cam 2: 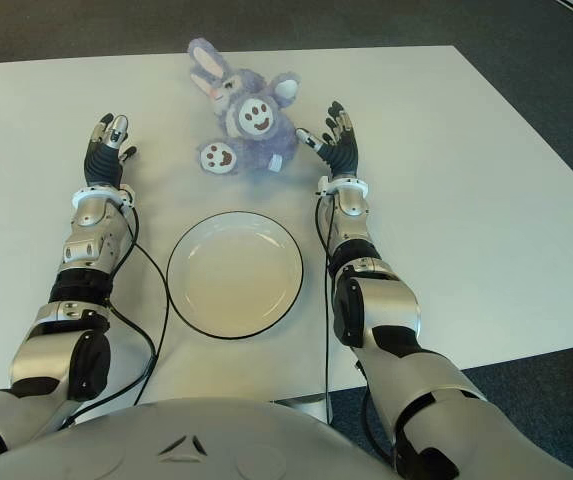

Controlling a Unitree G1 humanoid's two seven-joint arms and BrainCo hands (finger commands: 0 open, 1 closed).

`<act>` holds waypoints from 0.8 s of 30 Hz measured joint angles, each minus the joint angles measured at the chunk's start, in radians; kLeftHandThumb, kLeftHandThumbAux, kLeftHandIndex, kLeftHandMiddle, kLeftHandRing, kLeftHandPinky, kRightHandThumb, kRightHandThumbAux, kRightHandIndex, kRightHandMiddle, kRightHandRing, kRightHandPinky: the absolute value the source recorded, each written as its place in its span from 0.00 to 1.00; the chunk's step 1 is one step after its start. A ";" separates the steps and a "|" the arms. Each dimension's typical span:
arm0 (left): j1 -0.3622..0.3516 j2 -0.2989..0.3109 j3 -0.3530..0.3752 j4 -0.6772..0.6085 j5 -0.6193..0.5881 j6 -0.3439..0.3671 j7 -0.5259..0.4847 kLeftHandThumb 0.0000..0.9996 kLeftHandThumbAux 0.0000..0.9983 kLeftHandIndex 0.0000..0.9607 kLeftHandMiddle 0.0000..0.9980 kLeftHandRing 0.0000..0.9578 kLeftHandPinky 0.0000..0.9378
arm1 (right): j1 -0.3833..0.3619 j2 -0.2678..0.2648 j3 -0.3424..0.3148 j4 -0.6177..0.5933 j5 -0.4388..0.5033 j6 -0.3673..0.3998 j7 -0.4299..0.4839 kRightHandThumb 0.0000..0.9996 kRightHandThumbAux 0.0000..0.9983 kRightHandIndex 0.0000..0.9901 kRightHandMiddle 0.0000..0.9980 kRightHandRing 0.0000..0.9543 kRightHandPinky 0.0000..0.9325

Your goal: Put the doll into the plate.

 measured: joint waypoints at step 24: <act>0.000 0.000 0.002 -0.002 -0.001 0.003 0.000 0.00 0.45 0.00 0.12 0.09 0.00 | 0.000 0.001 -0.001 -0.002 0.001 0.000 0.000 0.03 0.82 0.01 0.02 0.02 0.06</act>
